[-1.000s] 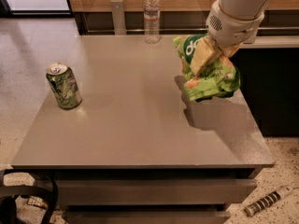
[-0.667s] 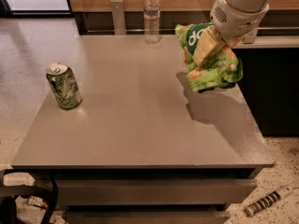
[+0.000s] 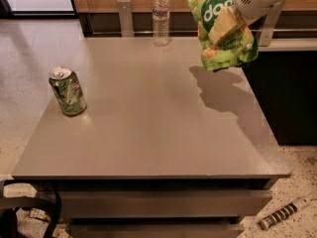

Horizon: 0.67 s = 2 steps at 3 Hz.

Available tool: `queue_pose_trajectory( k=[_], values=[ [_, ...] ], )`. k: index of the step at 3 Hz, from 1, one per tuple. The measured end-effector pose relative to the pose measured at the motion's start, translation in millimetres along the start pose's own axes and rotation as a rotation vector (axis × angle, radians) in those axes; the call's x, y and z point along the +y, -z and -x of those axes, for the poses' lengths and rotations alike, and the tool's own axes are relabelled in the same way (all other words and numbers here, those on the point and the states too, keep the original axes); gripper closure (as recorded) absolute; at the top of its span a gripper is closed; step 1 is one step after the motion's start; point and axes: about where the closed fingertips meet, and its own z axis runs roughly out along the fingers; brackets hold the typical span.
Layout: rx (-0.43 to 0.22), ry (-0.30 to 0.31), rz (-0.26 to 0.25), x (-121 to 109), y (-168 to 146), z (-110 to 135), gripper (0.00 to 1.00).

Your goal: Move green rice chip bag near water bottle

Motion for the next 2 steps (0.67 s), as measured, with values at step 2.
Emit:
queue_pose_trajectory(
  k=[2],
  values=[
    [-0.033, 0.004, -0.008, -6.4, 5.6, 11.2, 1.00]
  ],
)
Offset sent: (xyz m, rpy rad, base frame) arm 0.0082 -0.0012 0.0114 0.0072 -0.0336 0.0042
